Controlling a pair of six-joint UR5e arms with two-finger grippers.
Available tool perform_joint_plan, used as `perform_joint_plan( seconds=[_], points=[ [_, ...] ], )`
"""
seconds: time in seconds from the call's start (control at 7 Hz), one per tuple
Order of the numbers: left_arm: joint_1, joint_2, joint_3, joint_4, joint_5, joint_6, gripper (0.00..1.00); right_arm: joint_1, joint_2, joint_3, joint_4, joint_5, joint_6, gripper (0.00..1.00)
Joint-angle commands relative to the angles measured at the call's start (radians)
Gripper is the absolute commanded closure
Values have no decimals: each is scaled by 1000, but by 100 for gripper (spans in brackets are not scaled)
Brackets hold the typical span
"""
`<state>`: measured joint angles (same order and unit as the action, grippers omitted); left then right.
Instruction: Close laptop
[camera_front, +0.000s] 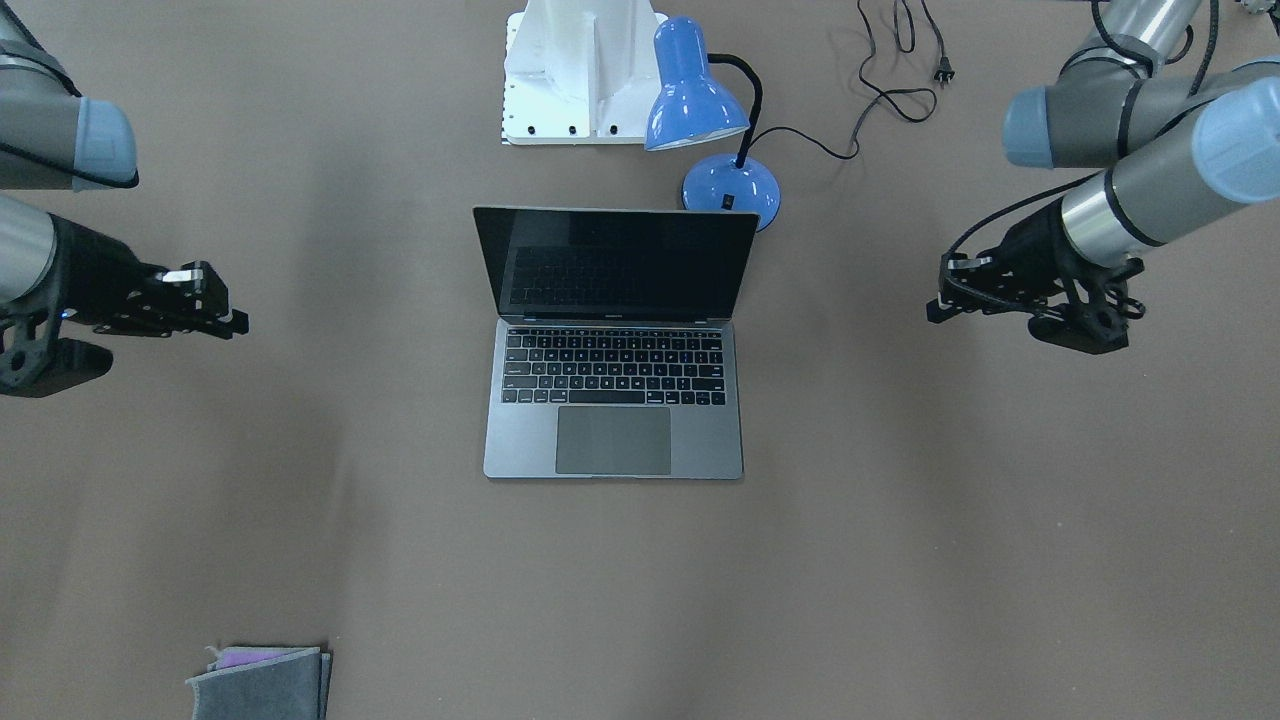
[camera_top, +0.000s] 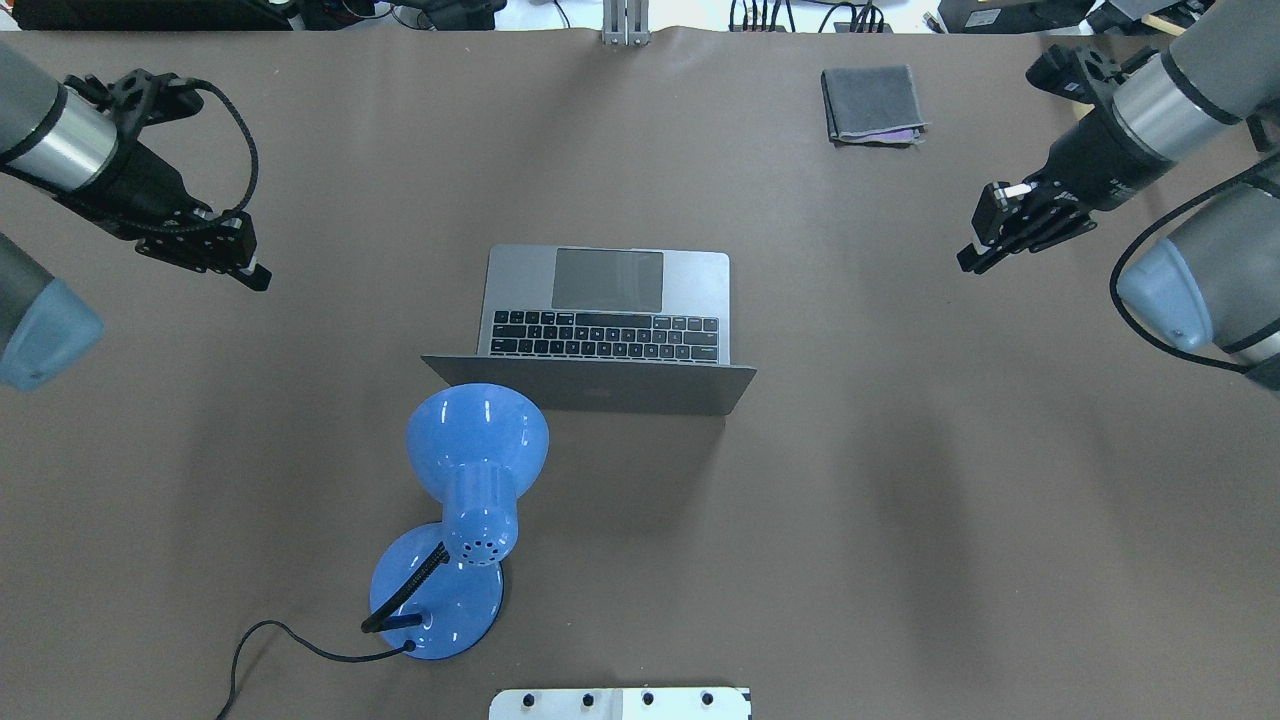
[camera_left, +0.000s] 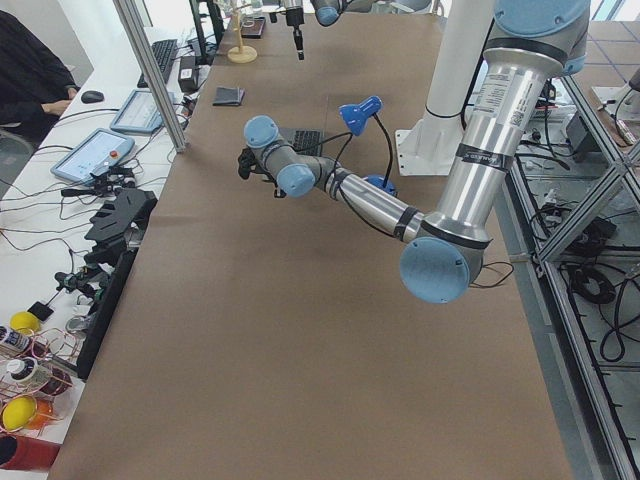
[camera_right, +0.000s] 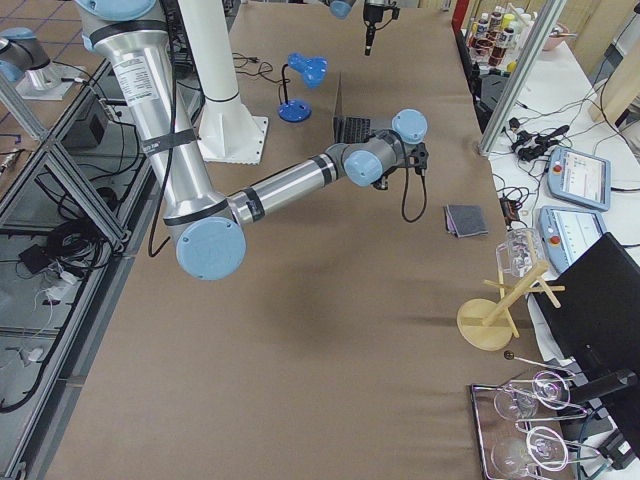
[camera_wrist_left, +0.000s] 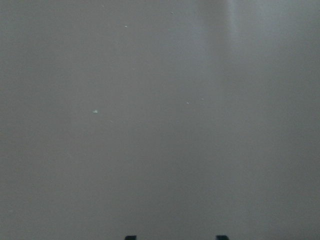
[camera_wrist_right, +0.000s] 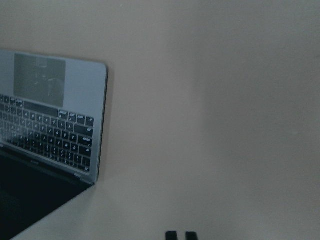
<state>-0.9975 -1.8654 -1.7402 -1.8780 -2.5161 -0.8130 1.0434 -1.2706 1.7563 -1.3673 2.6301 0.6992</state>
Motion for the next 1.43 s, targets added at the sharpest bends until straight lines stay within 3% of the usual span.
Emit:
perform_joint_plan(
  seconds=[0.0, 0.57, 1.29],
  points=[
    [98, -1, -66, -1, -3, -102, 100, -127, -18, 83, 10, 2, 75, 100],
    [217, -12, -117, -4, 0, -213, 100, -264, 19, 153, 28, -18, 141, 100],
    [255, -50, -139, -4, 0, -327, 100, -365, 89, 167, 28, -119, 209, 100]
  ],
)
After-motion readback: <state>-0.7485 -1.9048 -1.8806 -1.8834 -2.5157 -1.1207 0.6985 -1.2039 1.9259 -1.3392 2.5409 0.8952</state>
